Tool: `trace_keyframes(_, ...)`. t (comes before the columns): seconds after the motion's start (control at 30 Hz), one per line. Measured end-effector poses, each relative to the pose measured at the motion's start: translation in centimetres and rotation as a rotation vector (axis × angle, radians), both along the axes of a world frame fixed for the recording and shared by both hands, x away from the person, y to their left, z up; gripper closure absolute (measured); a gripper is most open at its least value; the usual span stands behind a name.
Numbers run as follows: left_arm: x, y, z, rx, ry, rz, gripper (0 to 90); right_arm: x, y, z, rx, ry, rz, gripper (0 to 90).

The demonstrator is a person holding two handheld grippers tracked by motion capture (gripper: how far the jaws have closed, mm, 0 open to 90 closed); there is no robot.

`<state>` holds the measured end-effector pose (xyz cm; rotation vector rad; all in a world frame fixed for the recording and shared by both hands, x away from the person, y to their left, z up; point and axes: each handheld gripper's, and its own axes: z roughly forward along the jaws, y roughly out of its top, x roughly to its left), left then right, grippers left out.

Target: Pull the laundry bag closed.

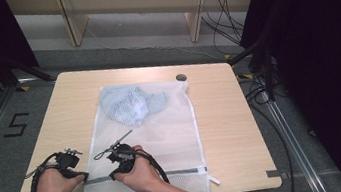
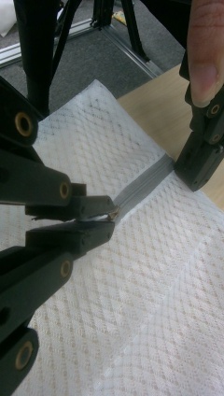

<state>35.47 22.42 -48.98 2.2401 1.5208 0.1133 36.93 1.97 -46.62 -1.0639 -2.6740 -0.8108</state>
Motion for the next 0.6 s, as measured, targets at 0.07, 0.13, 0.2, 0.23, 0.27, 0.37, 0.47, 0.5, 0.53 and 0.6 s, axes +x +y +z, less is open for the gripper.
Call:
trace_keyframes(0.07, 0.01, 0.00, 0.00, 0.001, 0.000, -0.001, 89.8, -0.01, -0.01, 0.04, 0.002, -0.002, 0.006, 87.1)
trace_keyframes(0.13, -0.01, -0.14, -0.06, -0.010, -0.006, 0.014, 89.7, -0.04, -0.06, 0.22, -0.008, -0.005, -0.005, 87.1)
trace_keyframes(0.2, 0.00, -0.06, -0.02, 0.000, -0.003, 0.001, 89.8, 0.03, -0.15, 0.29, -0.005, -0.003, 0.005, 87.1)
trace_keyframes(0.23, 0.00, -0.06, -0.02, 0.000, -0.003, 0.001, 89.8, 0.03, -0.15, 0.29, -0.005, -0.003, 0.005, 87.1)
trace_keyframes(0.27, 0.02, -0.02, 0.02, 0.004, 0.002, -0.003, 89.8, 0.00, -0.19, 0.34, -0.003, -0.005, 0.002, 87.1)
trace_keyframes(0.37, 0.02, -0.04, 0.00, 0.003, 0.000, -0.002, 89.7, -0.03, -0.26, 0.33, -0.013, -0.010, -0.006, 87.1)
trace_keyframes(0.47, 0.03, -0.04, 0.03, 0.004, 0.002, -0.003, 89.8, -0.05, -0.31, 0.35, -0.011, -0.003, -0.006, 87.1)
trace_keyframes(0.5, 0.02, -0.05, 0.02, 0.004, 0.002, -0.003, 89.7, -0.06, -0.30, 0.35, -0.012, -0.009, -0.004, 87.1)
trace_keyframes(0.53, 0.02, -0.05, 0.02, 0.004, 0.002, -0.003, 89.8, -0.06, -0.30, 0.35, -0.012, -0.009, -0.004, 87.1)
trace_keyframes(0.6, 0.03, -0.04, 0.02, 0.004, 0.002, -0.003, 89.8, -0.10, -0.31, 0.38, -0.009, -0.010, -0.005, 87.1)
